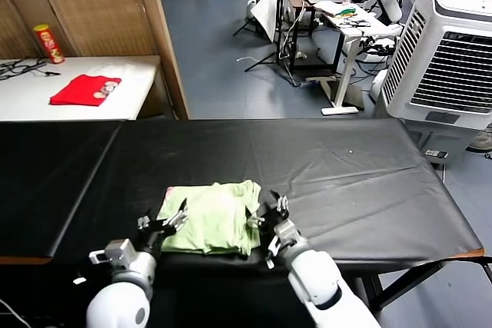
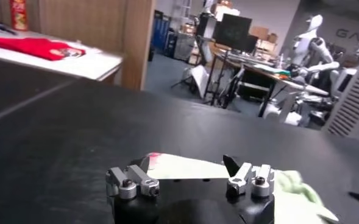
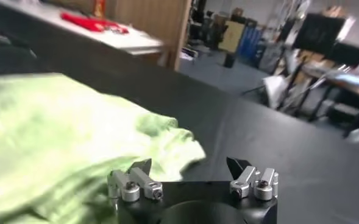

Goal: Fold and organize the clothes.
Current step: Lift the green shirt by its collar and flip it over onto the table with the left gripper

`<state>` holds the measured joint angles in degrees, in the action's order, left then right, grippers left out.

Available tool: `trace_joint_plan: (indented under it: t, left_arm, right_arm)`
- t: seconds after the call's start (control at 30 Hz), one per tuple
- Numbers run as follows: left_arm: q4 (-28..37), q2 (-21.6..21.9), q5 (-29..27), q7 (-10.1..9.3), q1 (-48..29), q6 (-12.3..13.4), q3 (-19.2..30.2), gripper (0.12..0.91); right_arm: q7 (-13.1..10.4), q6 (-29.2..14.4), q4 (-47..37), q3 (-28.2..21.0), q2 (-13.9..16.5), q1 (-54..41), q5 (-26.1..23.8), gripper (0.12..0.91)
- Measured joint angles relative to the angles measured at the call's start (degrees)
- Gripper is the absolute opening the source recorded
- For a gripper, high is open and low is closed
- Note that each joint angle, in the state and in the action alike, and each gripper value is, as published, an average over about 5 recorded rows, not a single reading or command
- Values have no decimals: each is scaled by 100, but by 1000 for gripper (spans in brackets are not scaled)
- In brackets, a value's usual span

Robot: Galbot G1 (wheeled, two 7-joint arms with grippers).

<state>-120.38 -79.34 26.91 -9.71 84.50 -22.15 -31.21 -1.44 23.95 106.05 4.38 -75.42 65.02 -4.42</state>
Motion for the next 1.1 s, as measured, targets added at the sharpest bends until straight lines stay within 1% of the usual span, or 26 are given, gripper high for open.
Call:
trace_joint_plan:
  t: [0.1,0.23,0.3,0.43,0.53,0.6,0.63,0.73,0.77,0.83,0.87,0.97,1.0,1.07,1.1]
  left_arm:
    - [164,-18,419,5,-2,47,-145,798]
    - [301,-29,1236,38,8,58,-370,798]
    - [355,-32,1687,51,12,45,-487,798]
    - [466,-33,2506,86,18,1,-647,798]
    - [564,-42,2907,84,-29,-18,-714,796]
    - [640,-50,3157,76,-76,-27,-761,777]
    - [677,-53,3272,71,-96,-34,-783,752]
    - [758,-49,3501,79,-124,-55,-822,619]
    - [770,-46,3527,92,-121,-58,-826,553]
    - [764,-37,3535,126,-109,-67,-827,452]
    - [751,-34,3515,142,-104,-70,-824,385]
    - [695,-24,3368,171,-105,-71,-812,226]
    - [673,-22,3279,174,-110,-62,-807,184]
    - [625,-12,3068,172,-113,-13,-795,146]
    - [595,-5,2926,170,-109,27,-789,142]
  right_arm:
    - [-80,-129,135,74,-19,66,254,798]
    - [-93,-171,439,215,21,186,729,798]
    - [-83,-213,594,289,53,256,891,798]
    - [-58,-336,830,412,93,392,1023,798]
    - [-44,-384,947,469,93,478,1051,798]
    - [-39,-398,998,496,90,530,1056,798]
    - [-38,-402,1017,508,87,554,1057,798]
    - [-37,-409,1048,539,74,606,1060,798]
    - [-37,-409,1052,545,68,618,1061,798]
    - [-36,-409,1058,553,47,634,1058,798]
    - [-35,-409,1060,555,34,641,1056,798]
    - [-35,-411,1069,558,-8,662,1029,798]
    - [-35,-412,1073,559,-21,671,1011,798]
    - [-37,-418,1078,574,-50,697,951,798]
    - [-39,-421,1080,585,-65,713,915,798]
